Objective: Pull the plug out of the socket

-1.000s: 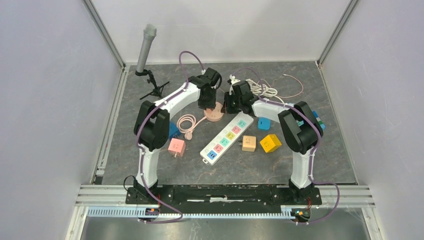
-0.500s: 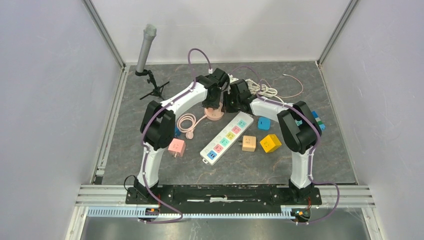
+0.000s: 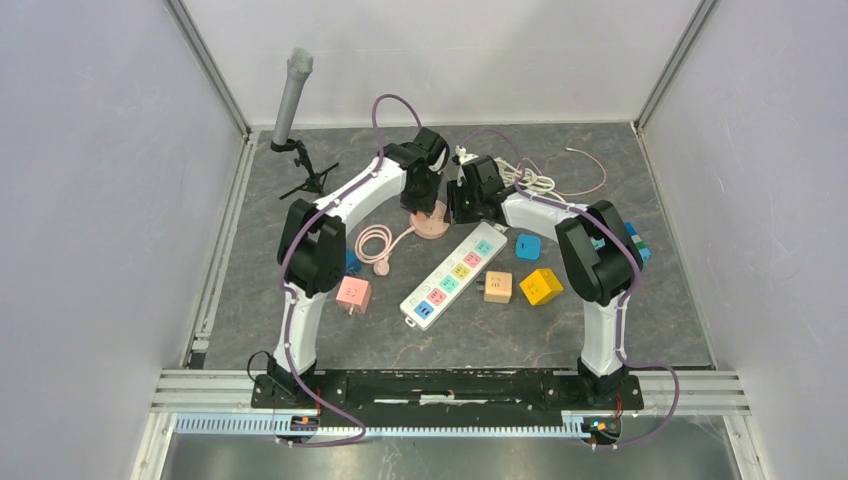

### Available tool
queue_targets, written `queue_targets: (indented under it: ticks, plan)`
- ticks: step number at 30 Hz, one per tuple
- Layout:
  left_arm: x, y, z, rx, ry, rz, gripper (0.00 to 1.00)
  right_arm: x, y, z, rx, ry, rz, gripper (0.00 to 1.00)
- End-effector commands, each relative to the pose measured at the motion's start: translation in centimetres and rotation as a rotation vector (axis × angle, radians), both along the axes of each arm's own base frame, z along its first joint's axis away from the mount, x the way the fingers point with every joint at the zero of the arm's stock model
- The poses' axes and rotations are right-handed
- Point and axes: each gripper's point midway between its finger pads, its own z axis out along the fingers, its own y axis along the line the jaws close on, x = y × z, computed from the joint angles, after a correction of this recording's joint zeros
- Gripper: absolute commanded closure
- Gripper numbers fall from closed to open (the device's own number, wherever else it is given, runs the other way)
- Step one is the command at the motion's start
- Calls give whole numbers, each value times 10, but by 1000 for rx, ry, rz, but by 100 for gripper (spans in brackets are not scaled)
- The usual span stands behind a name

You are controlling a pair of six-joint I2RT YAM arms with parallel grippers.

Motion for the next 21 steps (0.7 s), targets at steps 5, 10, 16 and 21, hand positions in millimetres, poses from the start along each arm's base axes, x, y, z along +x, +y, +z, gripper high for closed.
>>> queue_targets:
  ticks: [5, 10, 16, 21]
  plan:
    - [-13, -56, 49, -291, 8, -102, 93, -27, -17, -60, -116, 118, 26, 63]
    - [-12, -62, 41, -313, 24, -61, 97, -26, -16, -61, -109, 124, 14, 63]
    - [3, -45, 67, -402, -68, -73, 98, -23, -12, -54, -83, 133, 21, 63]
    - [0, -47, 58, -401, -38, -29, 98, -25, -13, -59, -96, 160, 20, 64]
